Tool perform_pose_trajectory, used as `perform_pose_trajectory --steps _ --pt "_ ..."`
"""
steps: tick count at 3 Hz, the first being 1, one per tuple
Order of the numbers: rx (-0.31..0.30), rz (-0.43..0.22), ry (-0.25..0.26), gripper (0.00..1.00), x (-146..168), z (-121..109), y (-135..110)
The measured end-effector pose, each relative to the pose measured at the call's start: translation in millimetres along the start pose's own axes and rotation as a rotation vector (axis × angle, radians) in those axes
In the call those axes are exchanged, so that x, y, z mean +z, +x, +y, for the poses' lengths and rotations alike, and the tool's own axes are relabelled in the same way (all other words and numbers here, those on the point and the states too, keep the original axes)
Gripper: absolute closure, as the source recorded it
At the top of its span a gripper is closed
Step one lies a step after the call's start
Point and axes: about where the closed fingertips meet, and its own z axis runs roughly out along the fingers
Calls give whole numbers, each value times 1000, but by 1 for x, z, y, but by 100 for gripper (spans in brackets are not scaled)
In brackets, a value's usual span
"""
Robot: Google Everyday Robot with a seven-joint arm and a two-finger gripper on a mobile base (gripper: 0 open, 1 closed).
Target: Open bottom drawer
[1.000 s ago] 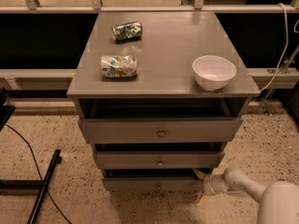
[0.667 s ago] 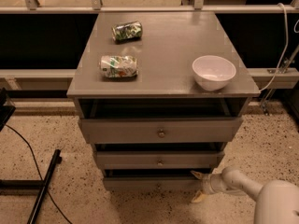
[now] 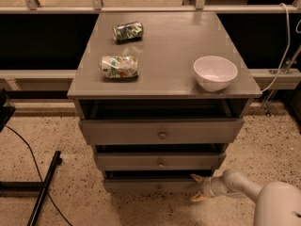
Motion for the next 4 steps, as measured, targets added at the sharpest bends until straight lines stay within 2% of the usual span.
perform_pose_trajectory --steps 1,2,3,4 --pt "0 0 -1 33 0 0 0" --pt "-22 -30 -20 33 -6 21 -13" --pt "-33 -44 -25 31 -10 28 -19" --pt "-33 -44 -25 15 -13 27 -21"
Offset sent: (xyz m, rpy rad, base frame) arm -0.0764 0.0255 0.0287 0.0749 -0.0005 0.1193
